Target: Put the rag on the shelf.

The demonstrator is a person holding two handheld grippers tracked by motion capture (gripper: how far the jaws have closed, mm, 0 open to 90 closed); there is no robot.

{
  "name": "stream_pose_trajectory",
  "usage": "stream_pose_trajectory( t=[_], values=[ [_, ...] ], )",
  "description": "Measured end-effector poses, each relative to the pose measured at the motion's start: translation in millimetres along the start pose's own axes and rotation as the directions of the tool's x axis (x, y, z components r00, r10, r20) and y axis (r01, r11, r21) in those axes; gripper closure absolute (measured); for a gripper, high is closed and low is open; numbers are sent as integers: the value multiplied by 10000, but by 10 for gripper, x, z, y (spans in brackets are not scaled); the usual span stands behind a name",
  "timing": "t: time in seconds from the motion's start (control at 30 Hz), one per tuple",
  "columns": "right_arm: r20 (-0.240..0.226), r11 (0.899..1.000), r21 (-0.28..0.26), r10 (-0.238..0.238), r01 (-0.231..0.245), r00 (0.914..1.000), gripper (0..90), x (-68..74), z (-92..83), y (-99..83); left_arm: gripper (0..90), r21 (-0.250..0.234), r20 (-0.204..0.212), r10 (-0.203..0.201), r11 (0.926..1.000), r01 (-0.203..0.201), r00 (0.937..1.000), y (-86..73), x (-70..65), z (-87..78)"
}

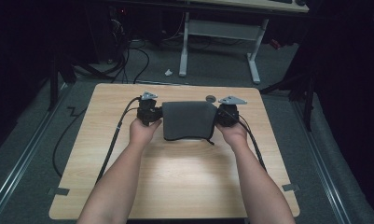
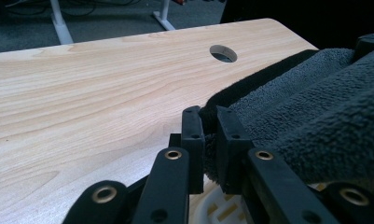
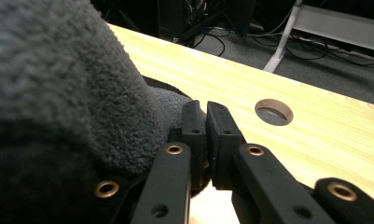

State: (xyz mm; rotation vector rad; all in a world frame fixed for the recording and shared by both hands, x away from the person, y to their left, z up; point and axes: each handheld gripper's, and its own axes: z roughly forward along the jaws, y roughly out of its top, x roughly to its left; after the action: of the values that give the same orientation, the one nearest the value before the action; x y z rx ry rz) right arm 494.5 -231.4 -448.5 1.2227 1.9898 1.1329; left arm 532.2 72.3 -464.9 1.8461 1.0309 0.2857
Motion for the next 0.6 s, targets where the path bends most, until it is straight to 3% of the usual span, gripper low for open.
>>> stream_pose_trajectory(
  t=[0.2,0.43,0.6],
  values=[
    [10,10000,-6,23,-23,10000,842,3,-5,6,820,66,48,-43,10000,43,10000,-3,1,-12],
    [280,10000,-90,43,-40,9996,691,-55,-40,27,698,84,-226,-251,9996,253,9994,22,42,-57],
    [519,9998,-174,130,-121,9986,658,-107,-75,43,640,-44,-309,-334,9994,332,9990,39,70,-107]
  ],
)
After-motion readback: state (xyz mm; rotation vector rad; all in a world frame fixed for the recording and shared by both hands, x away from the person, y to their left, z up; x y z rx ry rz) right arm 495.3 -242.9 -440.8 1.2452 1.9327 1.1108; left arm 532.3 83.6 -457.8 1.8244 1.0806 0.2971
